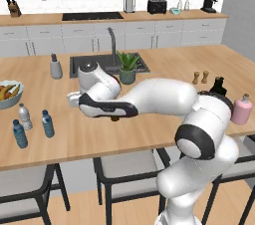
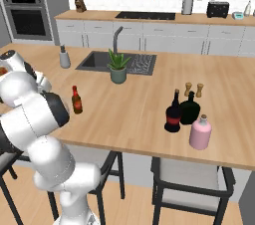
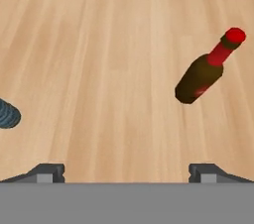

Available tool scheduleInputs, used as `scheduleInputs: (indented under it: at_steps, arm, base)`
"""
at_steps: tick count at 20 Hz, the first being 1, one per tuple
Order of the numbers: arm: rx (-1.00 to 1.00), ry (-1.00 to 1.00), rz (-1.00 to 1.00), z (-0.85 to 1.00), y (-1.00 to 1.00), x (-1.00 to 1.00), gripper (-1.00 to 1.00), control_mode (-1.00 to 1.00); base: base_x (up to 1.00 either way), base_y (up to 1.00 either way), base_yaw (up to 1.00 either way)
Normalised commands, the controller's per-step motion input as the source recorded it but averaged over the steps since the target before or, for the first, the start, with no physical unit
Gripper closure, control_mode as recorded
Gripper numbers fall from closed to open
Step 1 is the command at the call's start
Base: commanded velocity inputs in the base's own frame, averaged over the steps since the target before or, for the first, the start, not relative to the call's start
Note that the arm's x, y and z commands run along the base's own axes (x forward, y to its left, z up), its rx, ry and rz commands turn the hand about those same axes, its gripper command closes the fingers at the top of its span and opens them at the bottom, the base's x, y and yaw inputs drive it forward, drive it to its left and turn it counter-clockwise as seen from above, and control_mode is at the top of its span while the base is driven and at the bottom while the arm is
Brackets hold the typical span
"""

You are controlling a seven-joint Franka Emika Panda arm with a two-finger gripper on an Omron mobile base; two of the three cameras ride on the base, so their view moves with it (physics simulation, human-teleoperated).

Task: Move the plastic bottles in the middle to the plastics group, and the glass bottles in the middle to the glass group.

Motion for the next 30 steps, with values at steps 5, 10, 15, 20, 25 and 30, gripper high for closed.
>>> scheduleInputs:
  at_steps: [5,10,15,20,25,30]
  arm:
    - [-0.03,0.02,-0.16,0.26,-0.85,-0.19,-1.00,-1.00]
    - [-0.02,0.02,-0.01,0.05,-0.81,-0.12,-1.00,-1.00]
    - [0.00,0.00,0.16,0.00,-0.59,0.04,-1.00,-1.00]
    - [0.00,0.04,0.25,-0.02,-0.09,0.47,-1.00,-1.00]
    - [0.03,0.04,0.30,-0.01,0.00,0.53,-1.00,-1.00]
    - [0.00,0.07,0.18,-0.12,0.09,0.54,-1.00,-1.00]
  base:
    - [0.00,0.00,0.00]
    - [0.00,0.00,0.00]
    - [0.00,0.00,0.00]
    - [0.00,0.00,0.00]
    - [0.00,0.00,0.00]
    - [0.00,0.00,0.00]
